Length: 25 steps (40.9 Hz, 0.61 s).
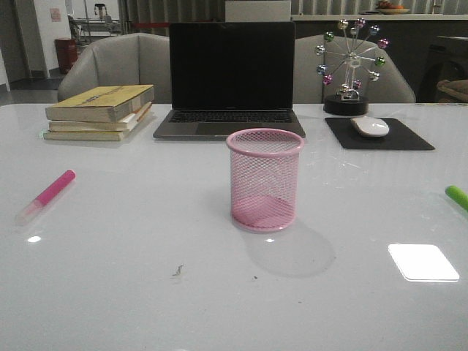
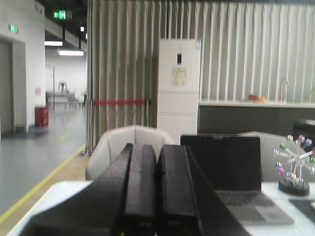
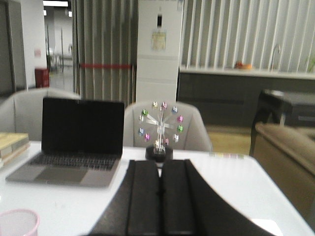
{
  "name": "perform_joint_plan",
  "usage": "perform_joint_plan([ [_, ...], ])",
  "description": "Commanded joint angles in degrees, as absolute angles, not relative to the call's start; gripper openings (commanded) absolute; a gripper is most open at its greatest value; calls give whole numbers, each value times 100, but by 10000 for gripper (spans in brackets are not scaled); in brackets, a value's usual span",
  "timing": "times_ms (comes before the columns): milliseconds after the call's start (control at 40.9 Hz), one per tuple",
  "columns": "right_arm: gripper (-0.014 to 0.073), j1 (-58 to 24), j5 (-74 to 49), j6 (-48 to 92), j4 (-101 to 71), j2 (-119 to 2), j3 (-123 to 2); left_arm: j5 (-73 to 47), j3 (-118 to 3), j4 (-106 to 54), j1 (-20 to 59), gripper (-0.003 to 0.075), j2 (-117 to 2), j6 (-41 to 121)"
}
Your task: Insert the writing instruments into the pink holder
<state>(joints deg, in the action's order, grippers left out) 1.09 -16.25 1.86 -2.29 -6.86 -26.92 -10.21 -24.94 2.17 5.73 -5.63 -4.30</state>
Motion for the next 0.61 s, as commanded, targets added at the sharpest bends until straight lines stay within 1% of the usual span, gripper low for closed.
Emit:
perform_joint_plan([
  [0, 56, 122, -2035, 204, -199, -1380, -3334, -1760, -3317, 237, 574, 91, -1234, -479],
  [98, 56, 122, -2706, 204, -199, -1921, -3499, -2689, -3661, 237, 574, 91, -1845, -479],
  [220, 56, 122, -3414, 204, -206, -2730, -3493, -3385, -3647, 208, 574, 91, -2608, -479],
  [440, 65, 122, -3417, 204, -206, -3870, -3455, -3372, -3625, 248, 574, 94, -3608, -453],
  [489, 104, 122, -3417, 204, -206, -4071, -3455, -3323, -3625, 261, 574, 122, -3745, -280],
  [513, 133, 122, -3424, 204, -206, -4154, -3461, -3275, -3625, 261, 574, 152, -3793, -213],
  [562, 224, 122, -3412, 204, -206, -4328, -3481, -3163, -3625, 224, 574, 225, -3888, -116],
  [587, 284, 122, -3412, 204, -200, -4421, -3503, -3084, -3625, 172, 607, 276, -3901, -116],
])
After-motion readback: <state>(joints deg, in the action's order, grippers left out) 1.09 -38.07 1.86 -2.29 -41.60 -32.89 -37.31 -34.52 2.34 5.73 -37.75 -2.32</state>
